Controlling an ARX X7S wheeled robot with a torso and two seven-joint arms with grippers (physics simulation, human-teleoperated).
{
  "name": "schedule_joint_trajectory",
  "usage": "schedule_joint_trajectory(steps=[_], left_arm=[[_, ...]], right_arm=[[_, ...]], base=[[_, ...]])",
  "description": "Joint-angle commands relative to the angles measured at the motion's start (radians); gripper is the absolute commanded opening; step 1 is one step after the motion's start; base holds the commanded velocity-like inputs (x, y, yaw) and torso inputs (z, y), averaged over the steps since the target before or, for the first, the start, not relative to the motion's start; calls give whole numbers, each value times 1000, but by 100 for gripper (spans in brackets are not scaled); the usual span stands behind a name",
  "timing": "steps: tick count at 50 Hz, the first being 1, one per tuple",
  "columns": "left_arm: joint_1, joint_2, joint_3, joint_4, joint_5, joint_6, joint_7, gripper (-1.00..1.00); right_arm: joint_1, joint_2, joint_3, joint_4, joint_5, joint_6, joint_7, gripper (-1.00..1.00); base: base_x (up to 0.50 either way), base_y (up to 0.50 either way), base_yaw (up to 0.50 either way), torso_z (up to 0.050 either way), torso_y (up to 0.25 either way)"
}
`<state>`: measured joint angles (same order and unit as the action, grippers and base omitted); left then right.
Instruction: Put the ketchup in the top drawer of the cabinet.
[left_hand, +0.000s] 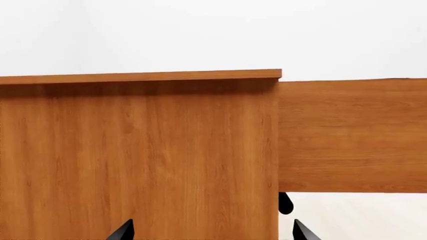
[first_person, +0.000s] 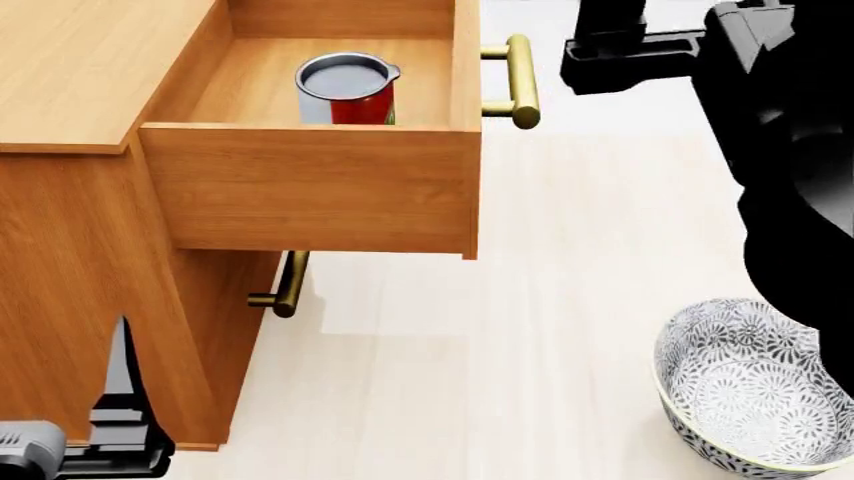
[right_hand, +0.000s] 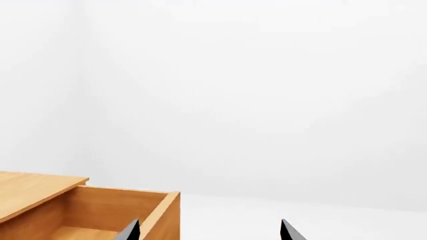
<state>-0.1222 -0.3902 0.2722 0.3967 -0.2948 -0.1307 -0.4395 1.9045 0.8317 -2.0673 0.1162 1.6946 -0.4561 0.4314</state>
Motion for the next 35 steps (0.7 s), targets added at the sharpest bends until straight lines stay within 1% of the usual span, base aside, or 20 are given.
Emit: schedule_joint_trajectory(steps=[1, 5, 7, 9, 16, 18, 23, 26, 30, 35], left_arm=[[0, -1, 0, -4, 0, 2, -4, 100], [0, -2, 1, -4, 1, -1, -7, 100], [-1, -3, 1, -2, 1, -3, -8, 100], [-1, -5, 2, 2, 2, -7, -10, 100], [-1, -7, 2, -2, 2, -9, -12, 100], [3, -9, 0, 1, 0, -9, -13, 100], [4, -11, 0, 2, -1, -11, -15, 100], [15, -16, -1, 19, 9, 4, -19, 100], [23, -21, -5, 55, 17, 30, -21, 100], [22, -27, -3, 73, 22, 22, -24, 100]], right_arm=[[-48, 168, -23, -235, -96, -104, 102, 100], [-67, 220, -44, -301, -179, -127, 178, 100], [-77, 244, -47, -336, -195, -141, 188, 100], [-90, 275, -61, -379, -257, -152, 239, 100], [-132, 352, -80, -482, -343, -195, 301, 100], [-148, 369, -89, -505, -389, -199, 340, 100], [-194, 389, -102, -519, -446, -230, 386, 100], [-207, 400, -110, -535, -531, -214, 460, 100], [-224, 405, -109, -556, -595, -217, 518, 100], [-228, 419, -108, -584, -636, -213, 548, 100]], base=[[0, 0, 0, 0, 0], [0, 0, 0, 0, 0], [0, 0, 0, 0, 0], [0, 0, 0, 0, 0], [0, 0, 0, 0, 0], [0, 0, 0, 0, 0], [0, 0, 0, 0, 0], [0, 0, 0, 0, 0], [0, 0, 0, 0, 0], [0, 0, 0, 0, 0]])
